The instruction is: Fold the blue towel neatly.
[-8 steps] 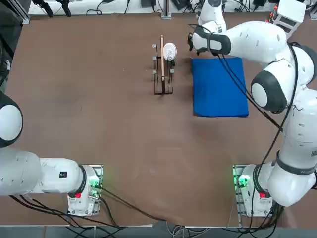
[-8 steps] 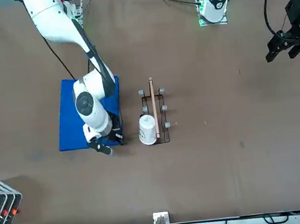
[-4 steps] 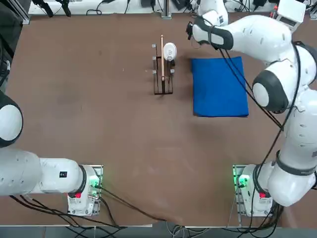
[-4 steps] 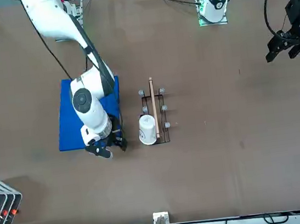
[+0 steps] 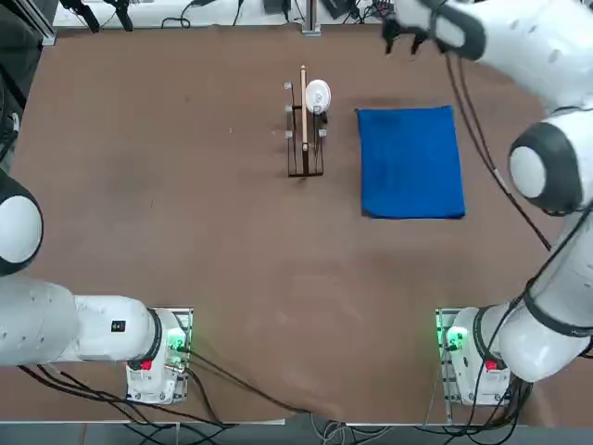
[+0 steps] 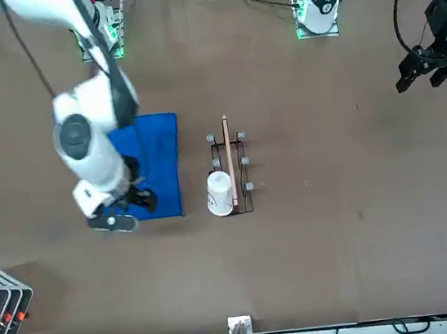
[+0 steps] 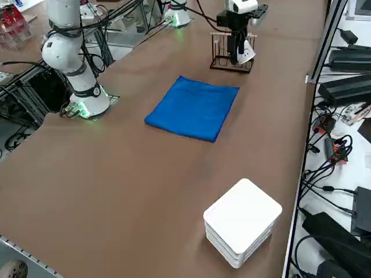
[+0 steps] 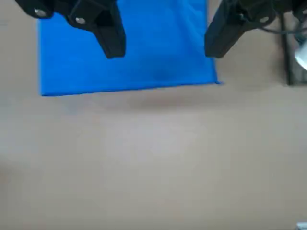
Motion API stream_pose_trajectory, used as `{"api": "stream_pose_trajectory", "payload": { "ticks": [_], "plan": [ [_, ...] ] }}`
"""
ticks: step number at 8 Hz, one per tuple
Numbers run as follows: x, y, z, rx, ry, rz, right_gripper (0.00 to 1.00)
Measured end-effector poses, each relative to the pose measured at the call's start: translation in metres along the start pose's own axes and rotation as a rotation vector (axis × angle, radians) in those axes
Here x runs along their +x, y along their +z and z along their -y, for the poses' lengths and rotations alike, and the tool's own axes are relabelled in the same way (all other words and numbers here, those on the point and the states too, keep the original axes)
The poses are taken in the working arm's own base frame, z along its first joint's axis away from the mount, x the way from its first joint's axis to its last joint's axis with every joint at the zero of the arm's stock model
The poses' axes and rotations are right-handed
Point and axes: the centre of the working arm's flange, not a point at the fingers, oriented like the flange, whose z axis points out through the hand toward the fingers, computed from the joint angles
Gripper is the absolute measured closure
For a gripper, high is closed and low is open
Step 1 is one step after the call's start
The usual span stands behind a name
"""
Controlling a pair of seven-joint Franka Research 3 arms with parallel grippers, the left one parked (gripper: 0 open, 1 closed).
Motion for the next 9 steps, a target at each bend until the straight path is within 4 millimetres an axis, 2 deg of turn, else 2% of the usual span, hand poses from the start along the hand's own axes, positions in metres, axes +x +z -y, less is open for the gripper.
{"api": "stream_pose_trajectory", "payload": {
  "ticks": [2,5,6,9],
  "plan": [
    [0.005,-0.027,-0.062,-0.006,-0.098,0.036,0.0],
    [0.013,-0.05,-0.146,-0.003,-0.153,0.04,0.0],
    [0.012,-0.059,-0.166,-0.002,-0.137,0.038,0.0],
    [-0.003,-0.104,-0.2,0.006,-0.093,0.027,0.0]
  ]
}}
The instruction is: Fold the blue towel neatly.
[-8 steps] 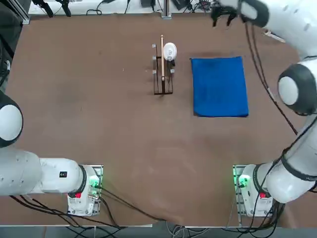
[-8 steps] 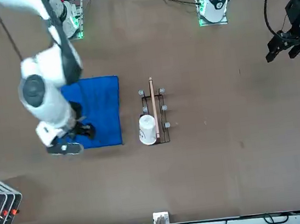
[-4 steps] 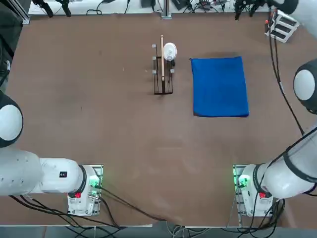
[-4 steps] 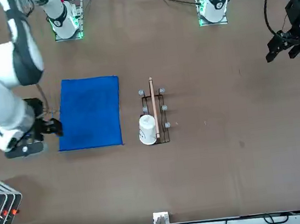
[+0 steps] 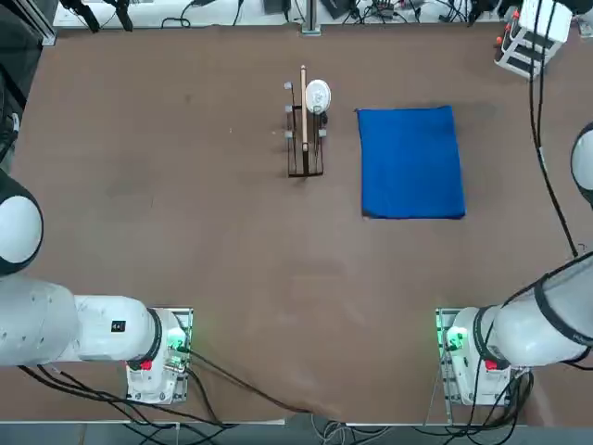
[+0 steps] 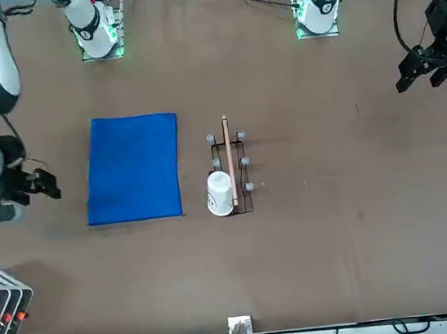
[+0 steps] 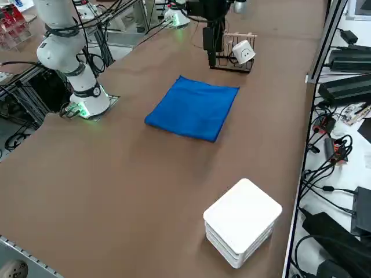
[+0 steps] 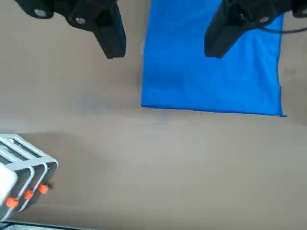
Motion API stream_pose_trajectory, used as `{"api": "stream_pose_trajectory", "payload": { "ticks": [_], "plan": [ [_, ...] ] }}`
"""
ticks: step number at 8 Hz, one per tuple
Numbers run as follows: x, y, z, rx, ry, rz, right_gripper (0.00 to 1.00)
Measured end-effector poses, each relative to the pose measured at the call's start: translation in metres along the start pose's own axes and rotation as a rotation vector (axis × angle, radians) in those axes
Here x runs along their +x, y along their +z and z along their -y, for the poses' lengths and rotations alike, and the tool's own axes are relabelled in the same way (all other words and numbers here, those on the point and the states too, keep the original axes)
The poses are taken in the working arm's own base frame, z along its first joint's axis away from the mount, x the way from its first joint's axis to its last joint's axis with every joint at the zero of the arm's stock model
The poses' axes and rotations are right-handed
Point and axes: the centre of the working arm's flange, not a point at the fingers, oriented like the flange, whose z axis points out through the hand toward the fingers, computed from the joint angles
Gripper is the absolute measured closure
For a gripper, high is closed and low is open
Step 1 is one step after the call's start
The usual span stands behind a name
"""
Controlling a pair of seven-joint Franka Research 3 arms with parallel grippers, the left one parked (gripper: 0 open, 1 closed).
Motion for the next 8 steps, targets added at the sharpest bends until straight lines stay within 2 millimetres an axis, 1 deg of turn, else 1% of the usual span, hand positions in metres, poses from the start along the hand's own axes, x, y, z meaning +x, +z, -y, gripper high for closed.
{"api": "stream_pose_trajectory", "payload": {
  "ticks": [2,3,6,8],
  "plan": [
    [-0.017,-0.025,-0.024,0.005,0.036,0.007,0.0],
    [-0.023,-0.033,-0.028,0.007,0.043,0.012,0.0],
    [-0.043,-0.059,-0.033,0.015,0.049,0.006,0.0],
    [-0.064,-0.072,-0.046,0.025,0.07,0.003,0.0]
  ]
}}
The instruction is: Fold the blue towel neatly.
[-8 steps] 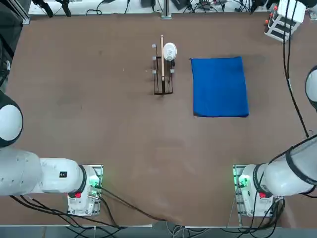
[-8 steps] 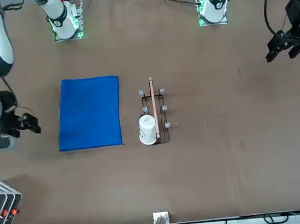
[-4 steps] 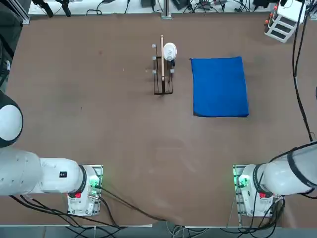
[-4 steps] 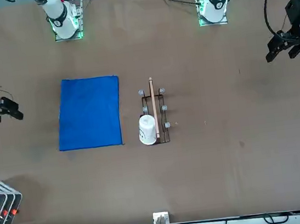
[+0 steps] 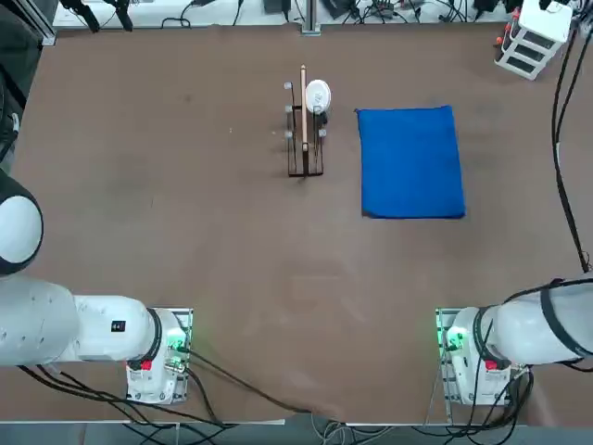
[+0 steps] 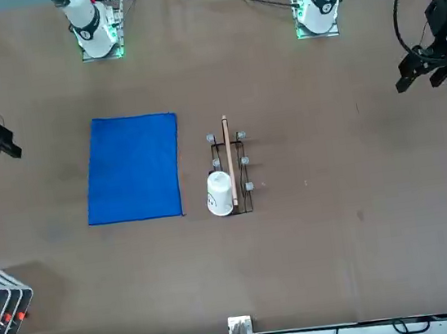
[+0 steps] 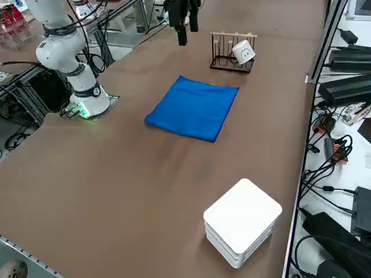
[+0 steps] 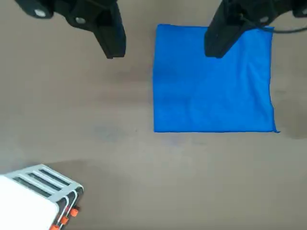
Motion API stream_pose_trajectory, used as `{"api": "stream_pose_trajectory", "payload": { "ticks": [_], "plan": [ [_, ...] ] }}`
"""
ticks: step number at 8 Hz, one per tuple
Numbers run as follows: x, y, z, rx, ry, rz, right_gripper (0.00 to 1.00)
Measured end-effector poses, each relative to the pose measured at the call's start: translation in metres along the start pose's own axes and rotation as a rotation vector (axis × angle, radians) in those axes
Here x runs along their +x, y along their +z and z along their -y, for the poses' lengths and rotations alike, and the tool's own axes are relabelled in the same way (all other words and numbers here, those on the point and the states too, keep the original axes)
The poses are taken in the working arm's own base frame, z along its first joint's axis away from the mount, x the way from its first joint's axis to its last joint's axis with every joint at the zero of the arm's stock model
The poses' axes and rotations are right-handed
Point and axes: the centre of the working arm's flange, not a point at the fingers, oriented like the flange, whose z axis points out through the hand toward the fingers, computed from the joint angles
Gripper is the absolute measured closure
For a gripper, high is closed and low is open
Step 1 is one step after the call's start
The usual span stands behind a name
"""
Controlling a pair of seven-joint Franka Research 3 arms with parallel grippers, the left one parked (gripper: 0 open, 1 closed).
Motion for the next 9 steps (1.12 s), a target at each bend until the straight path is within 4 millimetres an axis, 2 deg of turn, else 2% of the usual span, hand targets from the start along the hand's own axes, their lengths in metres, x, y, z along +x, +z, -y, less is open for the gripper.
{"api": "stream_pose_trajectory", "payload": {
  "ticks": [2,3,4,9],
  "plan": [
    [-0.016,-0.004,-0.007,0.009,0.033,0.002,0.0],
    [-0.02,-0.005,0.0,0.011,0.046,0.004,0.0],
    [-0.023,-0.006,0.007,0.012,0.05,0.004,0.0],
    [-0.028,-0.008,0.008,0.013,0.06,0.013,0.0]
  ]
}}
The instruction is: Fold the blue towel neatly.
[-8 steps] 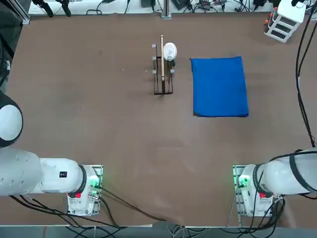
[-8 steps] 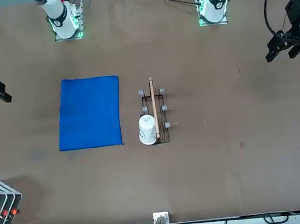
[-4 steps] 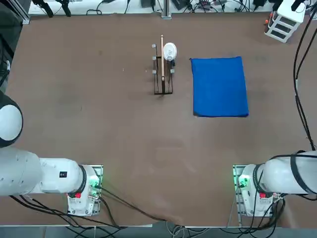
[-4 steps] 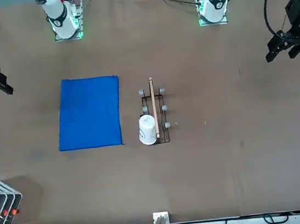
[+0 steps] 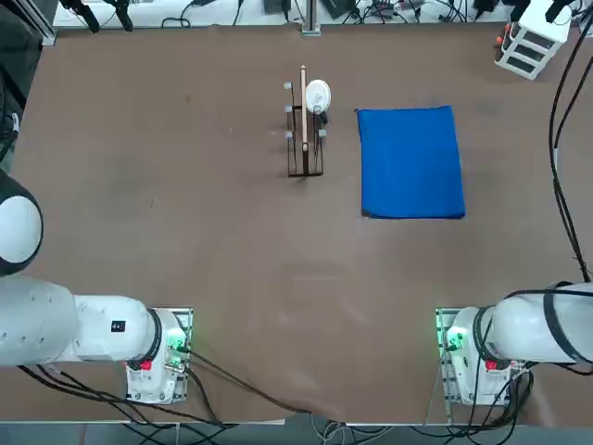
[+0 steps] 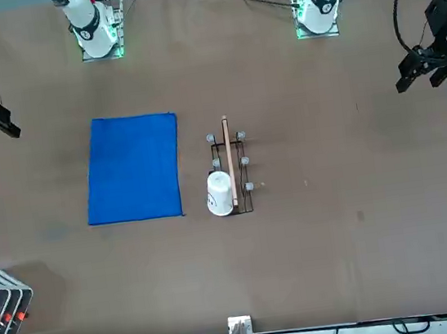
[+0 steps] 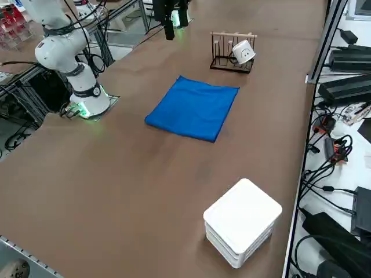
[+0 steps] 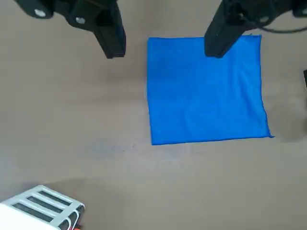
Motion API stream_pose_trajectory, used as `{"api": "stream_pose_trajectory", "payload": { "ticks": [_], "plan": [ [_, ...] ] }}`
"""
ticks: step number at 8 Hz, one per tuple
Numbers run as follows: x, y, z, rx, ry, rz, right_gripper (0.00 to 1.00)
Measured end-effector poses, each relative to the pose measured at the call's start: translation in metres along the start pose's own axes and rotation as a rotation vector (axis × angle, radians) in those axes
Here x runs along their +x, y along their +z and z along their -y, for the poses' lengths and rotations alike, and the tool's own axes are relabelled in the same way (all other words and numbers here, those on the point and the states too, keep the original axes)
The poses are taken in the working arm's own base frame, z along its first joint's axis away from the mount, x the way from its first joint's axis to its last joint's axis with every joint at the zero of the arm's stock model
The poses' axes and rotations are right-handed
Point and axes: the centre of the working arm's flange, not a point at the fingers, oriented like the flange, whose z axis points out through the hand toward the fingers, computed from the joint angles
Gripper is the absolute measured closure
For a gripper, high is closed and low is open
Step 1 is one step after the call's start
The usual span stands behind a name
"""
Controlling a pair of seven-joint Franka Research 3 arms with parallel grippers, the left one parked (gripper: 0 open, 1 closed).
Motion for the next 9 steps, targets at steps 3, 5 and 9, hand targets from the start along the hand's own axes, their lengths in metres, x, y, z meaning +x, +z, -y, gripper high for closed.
{"api": "stream_pose_trajectory", "payload": {
  "ticks": [3,5,9],
  "plan": [
    [-0.004,-0.003,-0.008,0.0,0.016,0.008,0.0],
    [-0.006,-0.005,-0.013,0.001,0.025,0.005,0.0],
    [-0.024,-0.026,0.008,0.008,-0.019,-0.015,0.0]
  ]
}}
